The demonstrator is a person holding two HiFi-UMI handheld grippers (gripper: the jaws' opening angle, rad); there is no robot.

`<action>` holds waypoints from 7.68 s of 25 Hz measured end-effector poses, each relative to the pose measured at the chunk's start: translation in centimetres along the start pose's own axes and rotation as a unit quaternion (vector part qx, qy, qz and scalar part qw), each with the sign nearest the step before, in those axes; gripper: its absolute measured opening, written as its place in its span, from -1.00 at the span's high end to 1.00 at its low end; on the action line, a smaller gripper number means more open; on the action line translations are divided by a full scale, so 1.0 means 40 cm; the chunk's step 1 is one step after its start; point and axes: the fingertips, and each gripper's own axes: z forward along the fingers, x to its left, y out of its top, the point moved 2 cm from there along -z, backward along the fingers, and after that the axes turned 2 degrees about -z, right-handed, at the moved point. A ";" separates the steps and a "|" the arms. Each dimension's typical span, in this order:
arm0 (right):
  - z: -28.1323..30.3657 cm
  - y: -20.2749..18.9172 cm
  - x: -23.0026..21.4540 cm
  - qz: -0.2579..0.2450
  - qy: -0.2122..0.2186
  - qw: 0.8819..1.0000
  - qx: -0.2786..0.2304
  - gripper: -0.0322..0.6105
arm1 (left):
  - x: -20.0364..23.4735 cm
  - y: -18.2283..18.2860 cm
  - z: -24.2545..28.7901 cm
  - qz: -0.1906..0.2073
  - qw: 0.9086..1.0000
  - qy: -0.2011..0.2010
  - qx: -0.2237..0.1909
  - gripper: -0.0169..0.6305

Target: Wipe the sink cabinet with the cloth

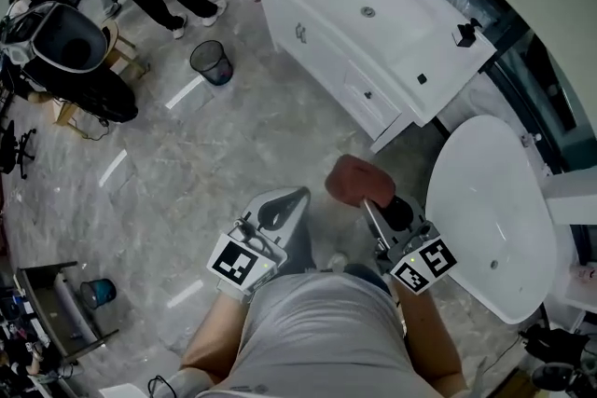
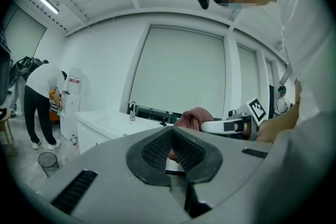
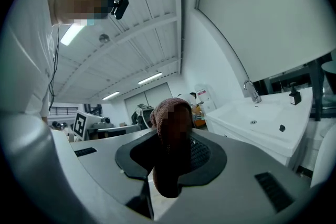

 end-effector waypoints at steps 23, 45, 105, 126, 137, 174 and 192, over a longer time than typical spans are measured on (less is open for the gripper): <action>0.634 -0.023 -0.293 0.066 -0.085 0.991 0.085 0.61 | 0.660 0.059 0.137 -0.051 0.998 -0.013 0.023 0.92; 0.810 -0.465 -0.827 0.137 -0.238 0.945 0.177 0.61 | 0.834 -0.208 0.259 -0.151 0.973 0.171 0.047 0.92; 0.864 -1.150 -1.339 0.203 -0.368 0.891 0.171 0.61 | 0.812 -0.725 0.333 -0.223 0.954 0.164 0.116 0.92; 0.435 -1.194 -1.326 0.179 -0.455 0.855 0.172 0.61 | 0.742 -0.813 0.339 -0.187 0.962 0.002 0.198 0.92; 0.242 -1.187 -1.307 0.195 -0.512 0.825 0.139 0.61 | 0.701 -0.868 0.382 -0.096 0.956 -0.077 0.265 0.92; 0.200 -0.642 -1.115 0.216 -0.541 0.813 0.000 0.62 | 0.708 -0.728 0.486 -0.109 0.957 -0.148 0.225 0.92; 0.630 -0.630 -1.164 0.241 -0.408 0.880 0.030 0.62 | 0.805 -0.727 0.419 -0.190 0.963 -0.048 0.186 0.92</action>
